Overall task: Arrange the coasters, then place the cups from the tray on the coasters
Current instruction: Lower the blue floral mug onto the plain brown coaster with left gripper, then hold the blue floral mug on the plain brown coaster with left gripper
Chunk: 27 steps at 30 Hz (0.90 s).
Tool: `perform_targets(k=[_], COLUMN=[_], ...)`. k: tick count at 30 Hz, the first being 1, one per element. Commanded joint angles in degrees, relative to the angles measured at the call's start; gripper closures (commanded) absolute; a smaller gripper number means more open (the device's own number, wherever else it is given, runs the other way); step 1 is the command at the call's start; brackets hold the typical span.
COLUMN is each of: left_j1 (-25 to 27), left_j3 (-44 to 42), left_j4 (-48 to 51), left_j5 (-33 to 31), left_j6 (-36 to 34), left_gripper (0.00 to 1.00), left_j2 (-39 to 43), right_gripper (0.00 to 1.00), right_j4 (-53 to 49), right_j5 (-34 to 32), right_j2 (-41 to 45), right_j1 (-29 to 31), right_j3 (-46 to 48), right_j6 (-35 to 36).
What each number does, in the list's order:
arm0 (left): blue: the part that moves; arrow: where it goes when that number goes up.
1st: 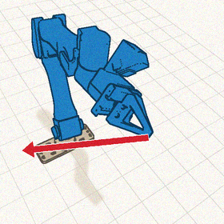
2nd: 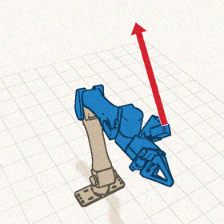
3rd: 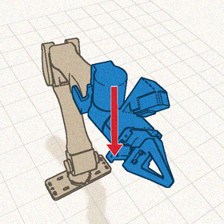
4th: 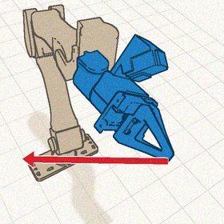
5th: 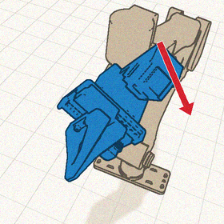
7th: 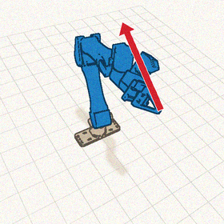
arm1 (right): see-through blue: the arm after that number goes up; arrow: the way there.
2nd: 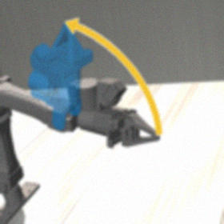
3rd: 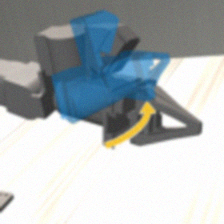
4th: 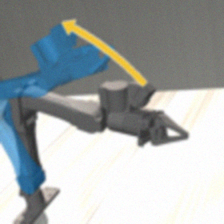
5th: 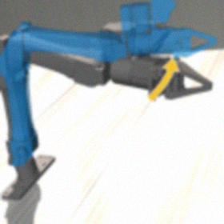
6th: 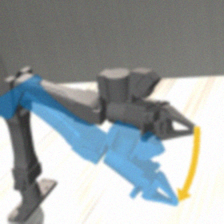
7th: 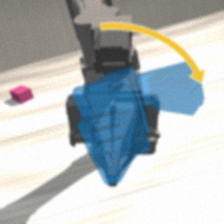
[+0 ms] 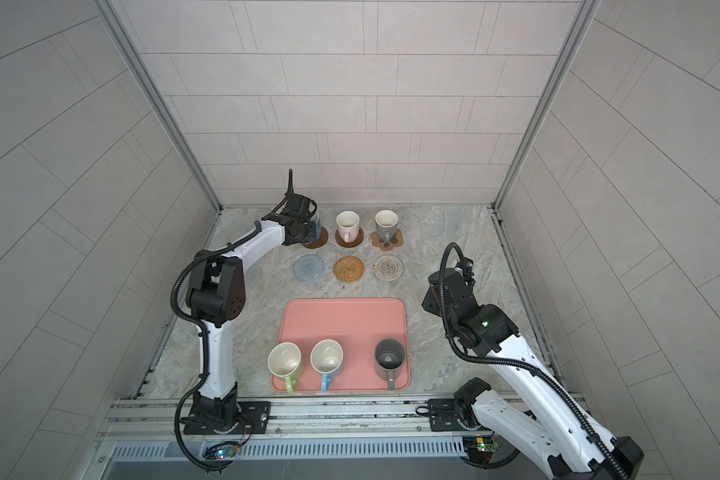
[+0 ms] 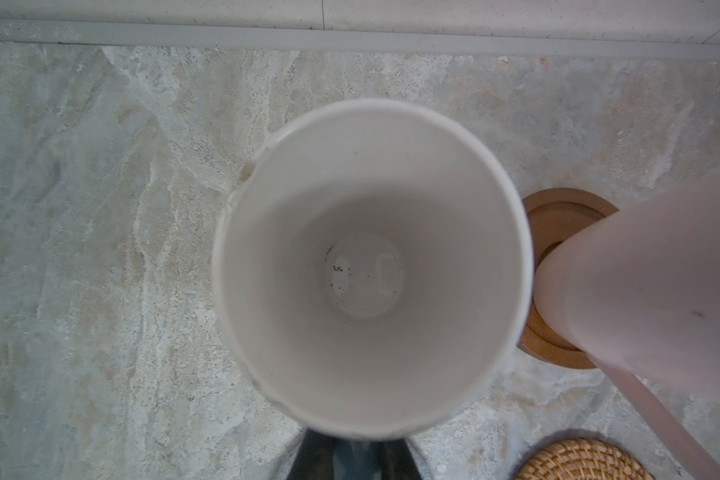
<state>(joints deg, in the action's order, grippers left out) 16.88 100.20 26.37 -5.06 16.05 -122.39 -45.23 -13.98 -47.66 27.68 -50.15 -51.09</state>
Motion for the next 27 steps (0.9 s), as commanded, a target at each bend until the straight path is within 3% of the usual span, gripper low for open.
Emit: perform_targets(k=[1,18,27], left_j1=[0.30,1.30,1.40], left_j3=[-0.24,-0.37,-0.33], left_j4=[-2.29,-2.16,-0.97], left_j5=[-0.68,-0.19,-4.88], left_j6=[0.49,1.09,1.18], left_gripper=[0.94,0.80,0.76], left_j2=[-0.17,-0.39,0.09], right_gripper=[0.44,0.44,0.44], right_j4=[-0.30,-0.65,-0.69], right_j5=[-1.03,-1.75,-1.84], right_j2=[0.86,2.39,2.91], right_j1=[-0.20,-0.20,-0.23], right_j3=[1.09,2.60,2.95], right_j6=[-0.69,-1.80,-2.00])
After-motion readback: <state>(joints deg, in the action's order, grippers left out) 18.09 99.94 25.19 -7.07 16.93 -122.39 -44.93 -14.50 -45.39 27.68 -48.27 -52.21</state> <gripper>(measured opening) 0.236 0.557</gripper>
